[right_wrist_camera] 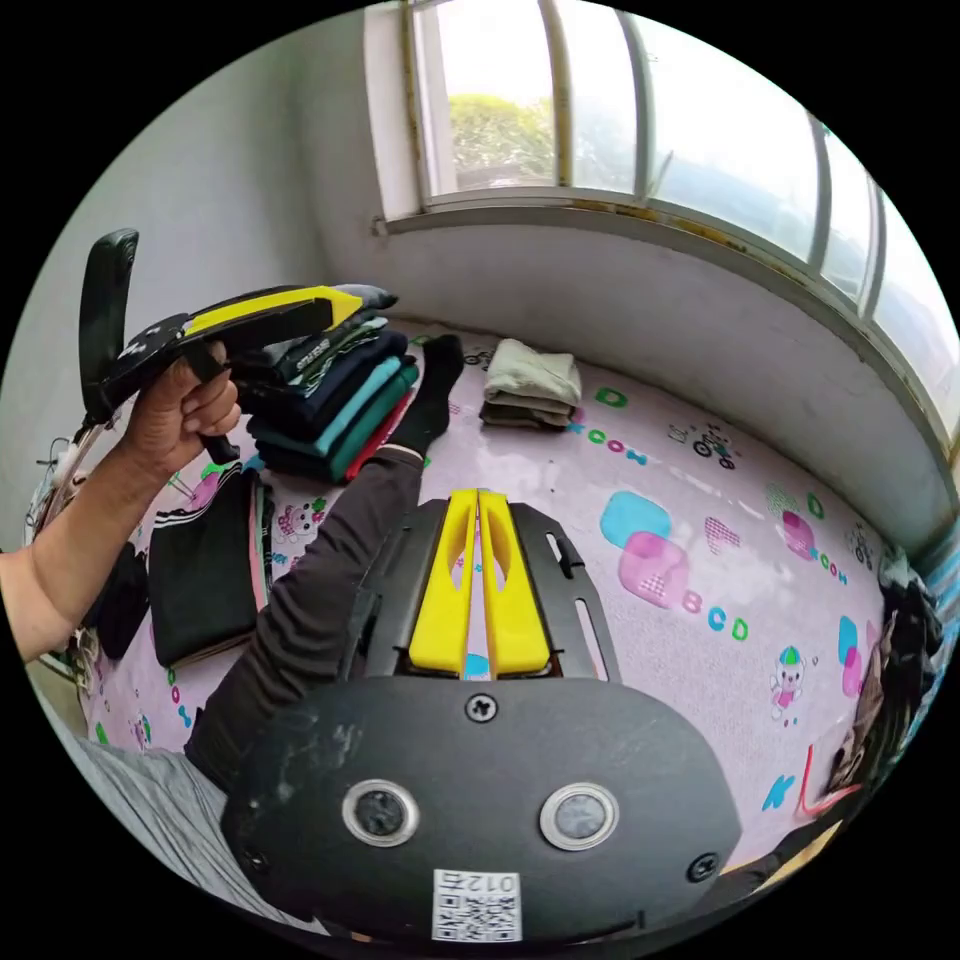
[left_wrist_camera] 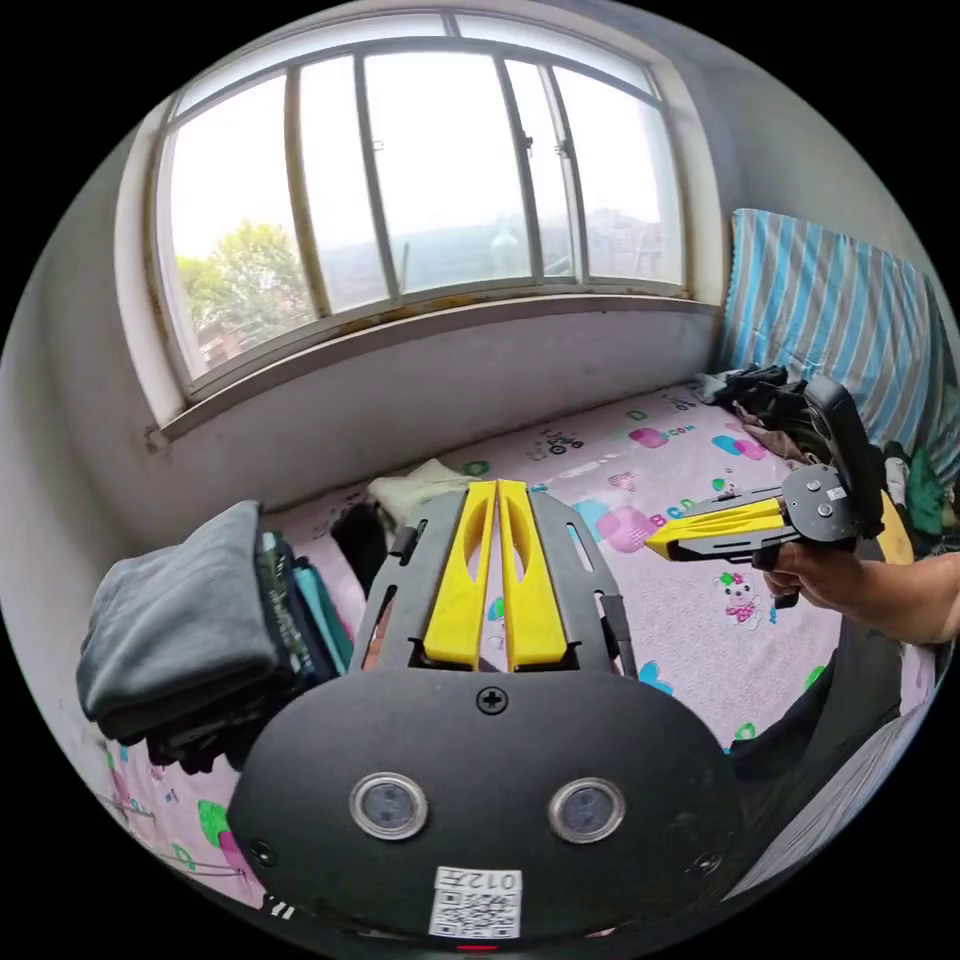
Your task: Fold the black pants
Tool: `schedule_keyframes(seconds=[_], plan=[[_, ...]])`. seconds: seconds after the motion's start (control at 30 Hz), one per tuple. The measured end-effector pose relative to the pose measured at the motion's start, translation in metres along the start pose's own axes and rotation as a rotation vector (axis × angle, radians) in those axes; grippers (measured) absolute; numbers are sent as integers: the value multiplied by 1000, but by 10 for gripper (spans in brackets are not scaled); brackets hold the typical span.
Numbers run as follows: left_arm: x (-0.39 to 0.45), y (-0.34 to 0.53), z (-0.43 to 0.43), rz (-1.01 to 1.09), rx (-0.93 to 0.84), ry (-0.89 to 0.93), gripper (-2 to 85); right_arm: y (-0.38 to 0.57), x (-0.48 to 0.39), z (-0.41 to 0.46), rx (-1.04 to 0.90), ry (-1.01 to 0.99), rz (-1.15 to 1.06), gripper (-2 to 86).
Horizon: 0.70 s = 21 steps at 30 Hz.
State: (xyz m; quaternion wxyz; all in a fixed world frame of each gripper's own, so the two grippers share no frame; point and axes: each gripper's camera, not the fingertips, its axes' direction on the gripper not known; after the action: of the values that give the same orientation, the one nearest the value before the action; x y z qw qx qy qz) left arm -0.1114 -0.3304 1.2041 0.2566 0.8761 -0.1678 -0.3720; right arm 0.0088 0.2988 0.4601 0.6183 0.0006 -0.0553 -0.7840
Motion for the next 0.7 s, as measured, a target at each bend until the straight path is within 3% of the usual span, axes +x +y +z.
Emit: schedule_keyframes(seconds=[0.7], plan=[[386, -189, 73, 292, 38, 530, 0, 461, 165, 12, 138, 262, 497, -10]])
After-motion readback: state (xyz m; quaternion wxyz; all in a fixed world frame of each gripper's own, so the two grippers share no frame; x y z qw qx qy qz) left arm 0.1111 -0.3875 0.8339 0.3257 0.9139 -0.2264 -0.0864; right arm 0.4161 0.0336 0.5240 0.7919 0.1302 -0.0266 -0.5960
